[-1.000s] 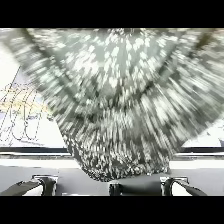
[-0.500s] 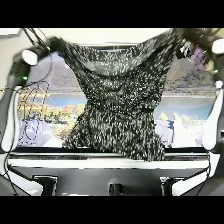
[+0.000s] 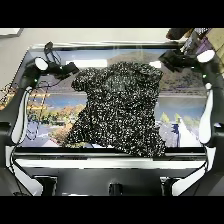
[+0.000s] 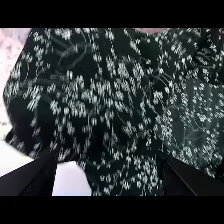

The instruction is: Fold the clothes and pants, and hang the long-sleeved shirts on hangers.

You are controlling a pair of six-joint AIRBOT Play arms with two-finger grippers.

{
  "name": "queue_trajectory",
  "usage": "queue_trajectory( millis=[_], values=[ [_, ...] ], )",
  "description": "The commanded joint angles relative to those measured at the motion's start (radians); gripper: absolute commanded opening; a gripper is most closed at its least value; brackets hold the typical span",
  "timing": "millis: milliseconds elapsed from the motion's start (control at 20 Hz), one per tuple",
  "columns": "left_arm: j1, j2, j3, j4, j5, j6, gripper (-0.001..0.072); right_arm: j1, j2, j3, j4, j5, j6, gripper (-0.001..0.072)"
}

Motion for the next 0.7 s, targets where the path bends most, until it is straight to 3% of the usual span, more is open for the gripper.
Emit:
queue_trajectory(
  millis=[0,150,350,500,650],
  values=[
    [0.064,0.077,0.041,-0.023,-0.234,-0.046,0.072,-0.09,0.108,-0.001,-0.079,0.307,0.006,0.0566],
    [0.121,0.237,-0.073,0.029,-0.336,-0.045,0.072,-0.206,0.234,-0.061,-0.17,0.546,0.025,0.0622],
    [0.145,0.521,-0.483,0.04,-0.285,-0.048,0.072,-0.259,0.547,-0.555,-0.148,0.506,0.087,0.0675],
    [0.123,0.724,-0.808,0.027,-0.223,-0.111,0.072,-0.201,0.82,-1.003,-0.085,0.435,0.145,0.0697],
    [0.092,0.9,-1.07,-0.004,-0.162,-0.164,0.072,-0.09,1.046,-1.344,-0.047,0.378,0.275,0.0698]
  ],
)
